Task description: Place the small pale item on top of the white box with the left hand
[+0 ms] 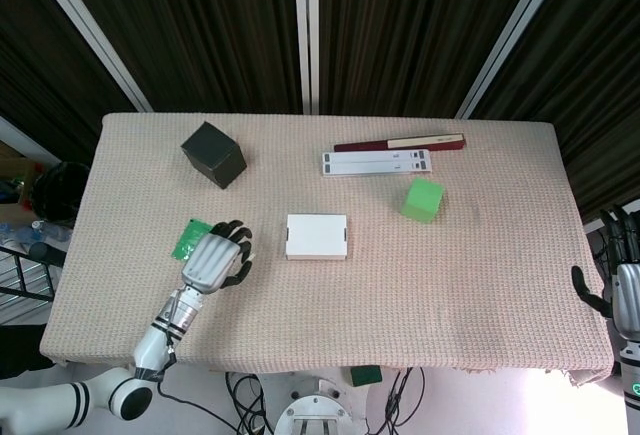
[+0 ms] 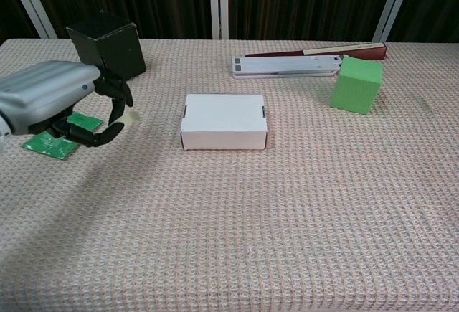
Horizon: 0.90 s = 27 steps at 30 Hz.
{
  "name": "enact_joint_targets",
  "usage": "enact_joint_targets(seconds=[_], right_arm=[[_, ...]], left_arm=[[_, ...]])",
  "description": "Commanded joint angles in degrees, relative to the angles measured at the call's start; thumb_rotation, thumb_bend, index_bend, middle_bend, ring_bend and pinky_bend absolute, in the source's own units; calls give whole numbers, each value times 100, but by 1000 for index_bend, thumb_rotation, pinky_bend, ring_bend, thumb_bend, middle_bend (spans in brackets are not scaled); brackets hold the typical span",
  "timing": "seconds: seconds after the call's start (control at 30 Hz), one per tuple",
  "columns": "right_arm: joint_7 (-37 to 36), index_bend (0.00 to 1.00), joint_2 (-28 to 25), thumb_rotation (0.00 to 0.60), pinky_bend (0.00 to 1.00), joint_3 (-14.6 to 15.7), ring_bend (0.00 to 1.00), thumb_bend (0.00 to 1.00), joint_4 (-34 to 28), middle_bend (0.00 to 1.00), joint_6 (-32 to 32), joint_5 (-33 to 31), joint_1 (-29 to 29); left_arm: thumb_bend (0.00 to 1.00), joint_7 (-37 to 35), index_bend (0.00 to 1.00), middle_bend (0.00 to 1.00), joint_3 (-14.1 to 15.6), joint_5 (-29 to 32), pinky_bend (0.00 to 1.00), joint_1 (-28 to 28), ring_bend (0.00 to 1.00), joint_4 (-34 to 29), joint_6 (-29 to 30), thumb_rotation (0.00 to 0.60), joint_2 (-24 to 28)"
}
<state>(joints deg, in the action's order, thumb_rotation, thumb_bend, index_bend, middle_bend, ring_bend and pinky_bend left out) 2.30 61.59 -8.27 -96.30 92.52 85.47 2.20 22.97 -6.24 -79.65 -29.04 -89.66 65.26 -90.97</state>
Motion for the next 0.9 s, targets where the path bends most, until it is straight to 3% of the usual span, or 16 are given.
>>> enact_joint_targets(seconds=[0.03, 0.2, 0.4, 0.67, 0.9], right_arm=[[13, 0, -6, 600, 0, -16, 0, 342, -23, 0, 47, 15, -9], [10, 0, 52, 600, 0, -137, 0, 349, 12, 0, 346, 113, -36], [-59, 0, 109, 600, 0, -222, 0, 364, 118, 0, 637, 269, -68], [-105, 0, 94, 600, 0, -269, 0, 365, 113, 0, 626, 102, -106], [-95, 0, 150, 600, 0, -309, 0, 365, 172, 0, 706, 110, -116]], left_arm=[[431, -99, 623, 320, -330, 268, 274, -334, 183, -566, -435, 515, 353], [431, 73, 627, 307, -689, 668, 277, -832, 181, -771, -941, 538, 372], [431, 118, 632, 284, -1047, 1602, 271, -1557, 154, -275, -1687, 555, -133], [431, -17, 632, 254, -1131, 2004, 251, -2217, 96, 647, -2075, 553, -798], [432, -174, 639, 244, -1156, 2072, 244, -2503, 93, 1180, -2138, 554, -1006]])
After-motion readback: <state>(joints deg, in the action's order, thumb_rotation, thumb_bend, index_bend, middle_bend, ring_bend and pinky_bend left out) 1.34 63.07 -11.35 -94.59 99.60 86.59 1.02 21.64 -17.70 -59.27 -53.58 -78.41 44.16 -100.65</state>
